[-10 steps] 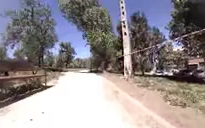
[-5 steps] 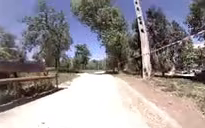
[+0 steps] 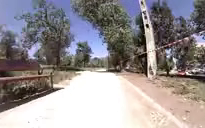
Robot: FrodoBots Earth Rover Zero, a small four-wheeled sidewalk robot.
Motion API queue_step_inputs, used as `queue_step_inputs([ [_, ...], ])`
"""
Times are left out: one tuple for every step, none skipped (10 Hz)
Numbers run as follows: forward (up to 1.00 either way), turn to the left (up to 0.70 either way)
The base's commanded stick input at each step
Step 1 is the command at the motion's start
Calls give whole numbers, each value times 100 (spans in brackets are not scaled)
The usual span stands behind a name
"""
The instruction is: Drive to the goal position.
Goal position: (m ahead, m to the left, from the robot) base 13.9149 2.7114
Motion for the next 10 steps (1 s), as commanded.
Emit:
queue_step_inputs([
  [85, 32],
  [85, 33],
  [85, 22],
  [85, 0],
  [85, 0],
  [85, 0],
  [85, 0],
  [85, 0],
  [85, 0],
  [85, 0],
])
